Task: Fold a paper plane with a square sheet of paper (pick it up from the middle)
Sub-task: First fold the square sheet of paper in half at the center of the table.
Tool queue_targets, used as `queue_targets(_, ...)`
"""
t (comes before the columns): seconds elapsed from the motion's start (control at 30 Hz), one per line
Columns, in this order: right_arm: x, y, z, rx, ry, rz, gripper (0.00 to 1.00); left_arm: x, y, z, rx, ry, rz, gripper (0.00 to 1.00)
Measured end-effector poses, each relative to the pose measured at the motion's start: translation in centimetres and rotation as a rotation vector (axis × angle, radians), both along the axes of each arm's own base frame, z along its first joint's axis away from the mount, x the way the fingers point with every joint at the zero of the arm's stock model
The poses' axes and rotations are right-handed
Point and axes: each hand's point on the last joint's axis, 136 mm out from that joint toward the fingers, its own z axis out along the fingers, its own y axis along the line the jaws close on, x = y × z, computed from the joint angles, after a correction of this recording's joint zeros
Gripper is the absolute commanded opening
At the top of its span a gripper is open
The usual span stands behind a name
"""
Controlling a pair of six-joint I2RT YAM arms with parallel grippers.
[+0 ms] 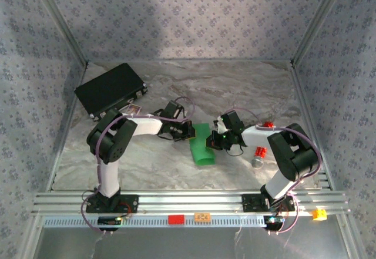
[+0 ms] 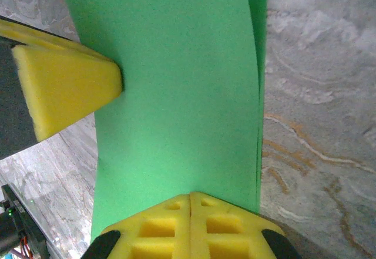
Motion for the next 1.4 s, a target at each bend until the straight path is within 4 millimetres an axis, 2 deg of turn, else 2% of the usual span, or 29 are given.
queue_targets(0.43,0.0,-0.1,0.0,-0.004,-0.006,-0.003,0.0,0.8,-0.3,1.2,-0.018,-0.018,-0.026,0.03)
queue_targets(0.63,0.0,-0.1,0.0,-0.002,-0.009,-0.003,0.0,1.3,-0.2,0.0,-0.01,-0.001,-0.034,0.02)
queue_targets(0.93,0.0,-0.1,0.0,-0.002,-0.009,-0.002,0.0,1.8,0.3,0.0,-0.025,0.019,-0.016,0.02)
queue_targets(1.23,0.0,-0.1,0.0,0.0,-0.014,-0.003,0.0,4.0,1.6,0.0,-0.002,0.039,0.068,0.01)
queue_targets(1.4,-0.1,-0.1,0.0,0.001,-0.015,-0.003,0.0,4.2,1.6,0.0,0.002,0.056,0.094,0.02)
